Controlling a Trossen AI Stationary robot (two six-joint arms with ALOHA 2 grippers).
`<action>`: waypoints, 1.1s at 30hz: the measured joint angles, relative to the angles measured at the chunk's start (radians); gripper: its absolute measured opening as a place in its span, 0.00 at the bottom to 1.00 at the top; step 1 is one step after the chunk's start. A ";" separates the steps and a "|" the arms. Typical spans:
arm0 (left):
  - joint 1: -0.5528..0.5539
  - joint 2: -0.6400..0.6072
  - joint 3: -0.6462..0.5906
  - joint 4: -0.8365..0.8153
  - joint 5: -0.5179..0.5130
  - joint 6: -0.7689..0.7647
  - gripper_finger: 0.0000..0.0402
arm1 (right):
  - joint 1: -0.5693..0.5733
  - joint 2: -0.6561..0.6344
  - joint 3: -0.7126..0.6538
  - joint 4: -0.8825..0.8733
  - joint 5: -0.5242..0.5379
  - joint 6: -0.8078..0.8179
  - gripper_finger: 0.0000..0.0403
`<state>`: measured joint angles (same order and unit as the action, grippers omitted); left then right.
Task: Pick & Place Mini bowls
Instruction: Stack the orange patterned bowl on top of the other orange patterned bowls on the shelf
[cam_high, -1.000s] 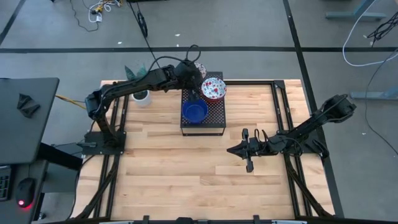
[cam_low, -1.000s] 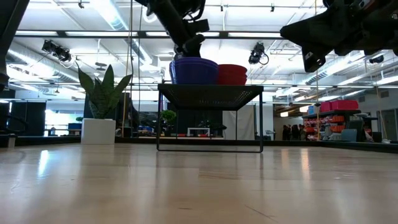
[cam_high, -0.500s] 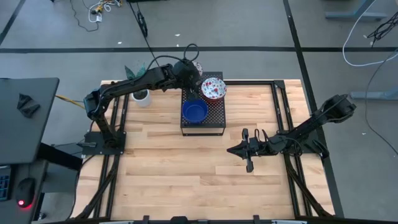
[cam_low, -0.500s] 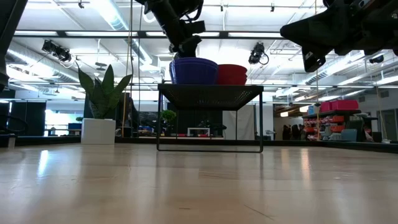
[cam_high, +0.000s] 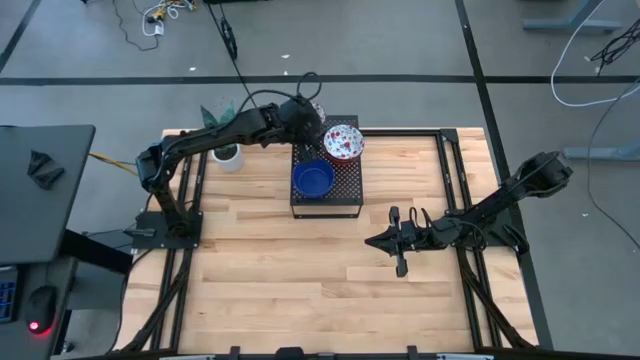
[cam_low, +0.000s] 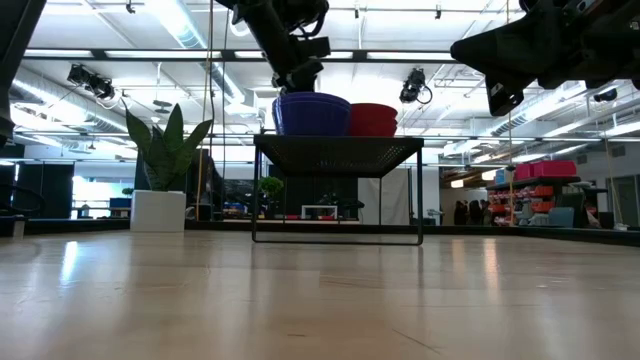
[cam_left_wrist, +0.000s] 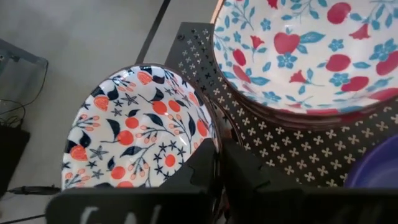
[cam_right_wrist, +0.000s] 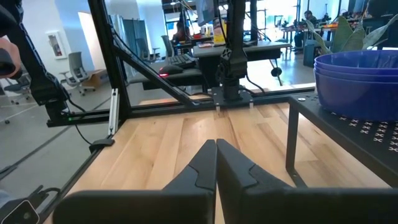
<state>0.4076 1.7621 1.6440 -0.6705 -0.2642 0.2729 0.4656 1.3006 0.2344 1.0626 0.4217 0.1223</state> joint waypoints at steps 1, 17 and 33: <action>0.000 0.002 0.000 0.002 0.000 0.000 0.07 | 0.000 0.000 0.000 0.000 0.000 0.000 0.02; 0.000 0.005 0.000 0.008 0.026 -0.003 0.08 | 0.000 0.000 0.000 0.000 0.000 -0.001 0.02; 0.000 0.003 0.000 0.005 0.025 -0.026 0.30 | 0.000 0.000 0.000 0.000 0.000 -0.001 0.02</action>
<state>0.4076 1.7654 1.6444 -0.6651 -0.2394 0.2469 0.4655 1.3006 0.2344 1.0626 0.4217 0.1215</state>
